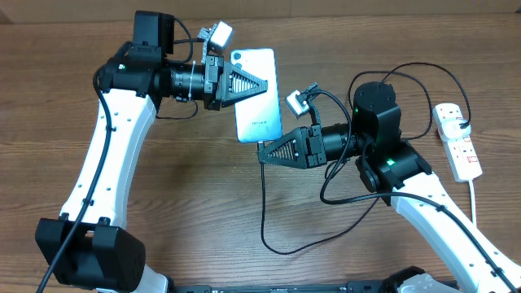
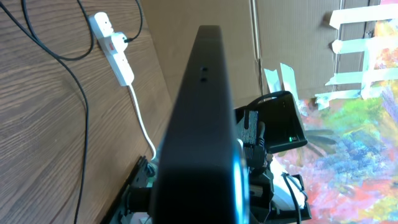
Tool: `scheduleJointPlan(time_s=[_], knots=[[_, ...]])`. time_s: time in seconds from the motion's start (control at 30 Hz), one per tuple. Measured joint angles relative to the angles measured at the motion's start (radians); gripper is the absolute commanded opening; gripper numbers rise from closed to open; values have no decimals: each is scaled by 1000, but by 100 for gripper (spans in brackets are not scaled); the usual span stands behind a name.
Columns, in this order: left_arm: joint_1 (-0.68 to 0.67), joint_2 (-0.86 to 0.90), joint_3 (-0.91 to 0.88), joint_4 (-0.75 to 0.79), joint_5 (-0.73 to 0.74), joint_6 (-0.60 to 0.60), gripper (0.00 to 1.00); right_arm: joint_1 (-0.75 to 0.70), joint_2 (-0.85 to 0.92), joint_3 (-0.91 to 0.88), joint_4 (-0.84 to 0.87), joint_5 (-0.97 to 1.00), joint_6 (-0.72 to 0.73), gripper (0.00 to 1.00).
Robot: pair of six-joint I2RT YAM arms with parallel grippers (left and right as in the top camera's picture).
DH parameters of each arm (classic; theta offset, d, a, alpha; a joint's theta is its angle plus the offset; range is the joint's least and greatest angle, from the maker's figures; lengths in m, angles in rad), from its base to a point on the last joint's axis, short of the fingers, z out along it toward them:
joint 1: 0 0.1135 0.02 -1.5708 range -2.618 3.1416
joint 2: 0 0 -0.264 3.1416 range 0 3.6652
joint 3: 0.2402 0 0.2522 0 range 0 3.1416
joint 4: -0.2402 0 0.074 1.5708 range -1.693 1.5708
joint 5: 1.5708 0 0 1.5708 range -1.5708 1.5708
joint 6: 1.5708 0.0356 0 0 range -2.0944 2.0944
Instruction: Plug charger to phone and switch on socket
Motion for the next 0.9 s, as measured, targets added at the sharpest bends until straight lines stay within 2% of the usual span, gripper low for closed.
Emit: scheduleJointPlan(time_s=[0.07,0.1,0.13,0.17,0.2,0.27,0.47,0.67,0.7,0.8,0.9], knots=[[1,0,2,-3,2,0,4,0,0,-1,11,-1,5,4],[1,0,3,-3,3,0,4,0,0,-1,13,-2,8,17],[1,0,4,-3,2,1,4,0,0,-1,14,-1,14,38],[1,0,4,-3,-6,6,4,-1,0,-1,19,1,18,63],[3,0,4,-3,-11,10,4,-5,0,-1,25,10,13,74],[-7,0,-1,-26,-7,21,4,-22,2,5,44,64,3,80],[-35,0,-2,-27,-8,27,4,-46,3,5,36,96,-60,84],[-33,0,-2,-68,-44,37,4,-100,3,8,-134,98,-167,86],[-33,0,-2,-84,-58,45,4,-117,3,8,-169,98,-188,83],[-35,0,-3,-132,-91,63,4,-175,4,8,-230,99,-254,65],[-39,0,-4,-156,-119,82,4,-212,4,8,-240,101,-284,64]])
